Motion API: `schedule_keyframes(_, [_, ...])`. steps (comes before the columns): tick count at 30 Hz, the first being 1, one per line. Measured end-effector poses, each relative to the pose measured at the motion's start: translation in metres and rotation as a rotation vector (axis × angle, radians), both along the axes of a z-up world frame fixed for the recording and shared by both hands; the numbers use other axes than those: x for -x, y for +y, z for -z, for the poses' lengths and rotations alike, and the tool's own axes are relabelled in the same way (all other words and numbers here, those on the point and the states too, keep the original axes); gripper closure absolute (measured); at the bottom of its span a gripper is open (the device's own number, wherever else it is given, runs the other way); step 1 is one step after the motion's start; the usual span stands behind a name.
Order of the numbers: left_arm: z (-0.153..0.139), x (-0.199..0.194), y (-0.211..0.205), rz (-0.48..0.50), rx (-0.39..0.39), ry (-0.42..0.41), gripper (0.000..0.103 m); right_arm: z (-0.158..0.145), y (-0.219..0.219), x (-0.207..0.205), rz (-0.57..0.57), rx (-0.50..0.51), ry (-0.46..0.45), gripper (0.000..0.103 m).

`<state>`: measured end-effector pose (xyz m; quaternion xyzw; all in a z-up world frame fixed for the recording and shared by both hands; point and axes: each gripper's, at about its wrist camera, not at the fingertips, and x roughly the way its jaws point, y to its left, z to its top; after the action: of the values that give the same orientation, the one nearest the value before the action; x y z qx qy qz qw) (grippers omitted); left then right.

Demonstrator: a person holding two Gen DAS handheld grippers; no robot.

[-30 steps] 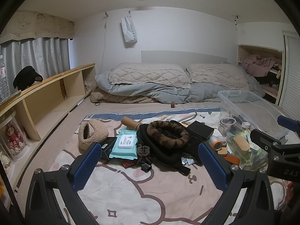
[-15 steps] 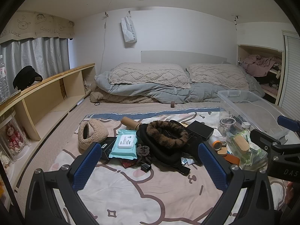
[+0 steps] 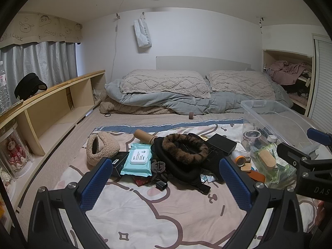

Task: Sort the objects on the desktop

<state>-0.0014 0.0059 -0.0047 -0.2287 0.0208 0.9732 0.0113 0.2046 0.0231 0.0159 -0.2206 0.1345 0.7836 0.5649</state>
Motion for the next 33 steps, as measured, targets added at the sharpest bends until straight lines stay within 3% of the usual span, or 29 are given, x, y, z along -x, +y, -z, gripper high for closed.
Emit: schedule_keyframes(33, [-0.002,-0.0014,0.0028,0.021,0.0,0.015,0.0,-0.0047,-0.0054,0.0025,-0.004,-0.018,0.011,0.0])
